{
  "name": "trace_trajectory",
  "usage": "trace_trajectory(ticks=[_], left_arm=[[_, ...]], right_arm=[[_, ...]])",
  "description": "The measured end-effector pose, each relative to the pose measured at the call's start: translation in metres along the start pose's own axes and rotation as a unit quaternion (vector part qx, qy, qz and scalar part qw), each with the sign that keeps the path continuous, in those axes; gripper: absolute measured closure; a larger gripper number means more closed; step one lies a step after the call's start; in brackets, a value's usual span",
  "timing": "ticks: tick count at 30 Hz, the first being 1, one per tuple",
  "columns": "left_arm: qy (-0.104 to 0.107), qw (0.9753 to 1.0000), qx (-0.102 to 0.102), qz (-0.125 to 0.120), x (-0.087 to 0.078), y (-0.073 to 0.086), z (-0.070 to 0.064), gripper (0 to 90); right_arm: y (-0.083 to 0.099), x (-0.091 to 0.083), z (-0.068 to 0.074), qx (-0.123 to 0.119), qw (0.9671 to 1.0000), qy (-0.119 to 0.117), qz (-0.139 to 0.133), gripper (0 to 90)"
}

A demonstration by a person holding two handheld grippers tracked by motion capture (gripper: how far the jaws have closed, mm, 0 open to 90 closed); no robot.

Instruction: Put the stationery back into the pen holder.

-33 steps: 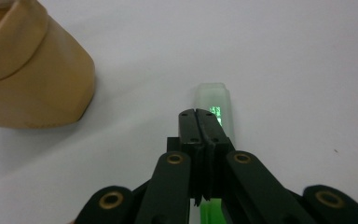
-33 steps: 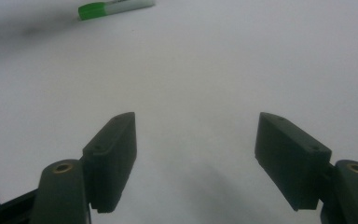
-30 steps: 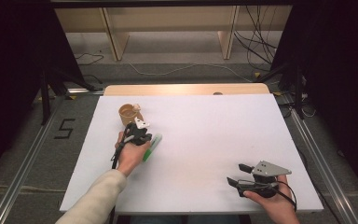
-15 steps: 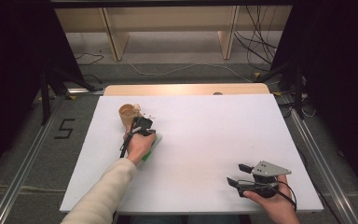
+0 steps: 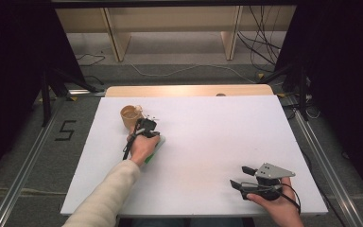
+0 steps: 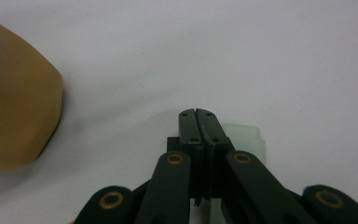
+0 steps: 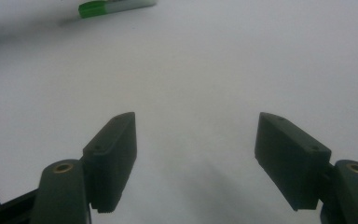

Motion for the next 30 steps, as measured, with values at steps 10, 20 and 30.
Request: trace_trajectory(ticks=[10,20,30], left_arm=[[0.031,0.999,0.027,0.018,-0.003,0.0,-0.02,89.8],[0.059,0.996,0.054,0.04,-0.011,0.004,-0.04,89.9],[0.083,0.9919,0.082,0.05,-0.024,0.013,-0.061,89.8]], right_arm=[[0.0,0.0,0.0,0.0,1.0,0.0,-0.001,30.2],[0.0,0.0,0.0,0.0,1.0,0.001,-0.001,30.2],[0.001,-0.001,0.0,0.002,1.0,0.002,0.003,30.2]])
Point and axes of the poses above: each handheld gripper's, and its own axes: x roughly forward along the jaws, y roughly out of its underside, z roughly to its left, the point moved 6 cm from there along x, roughly forward along the jaws, and after that the axes turned 12 degrees about -z, right-handed, at the moved point
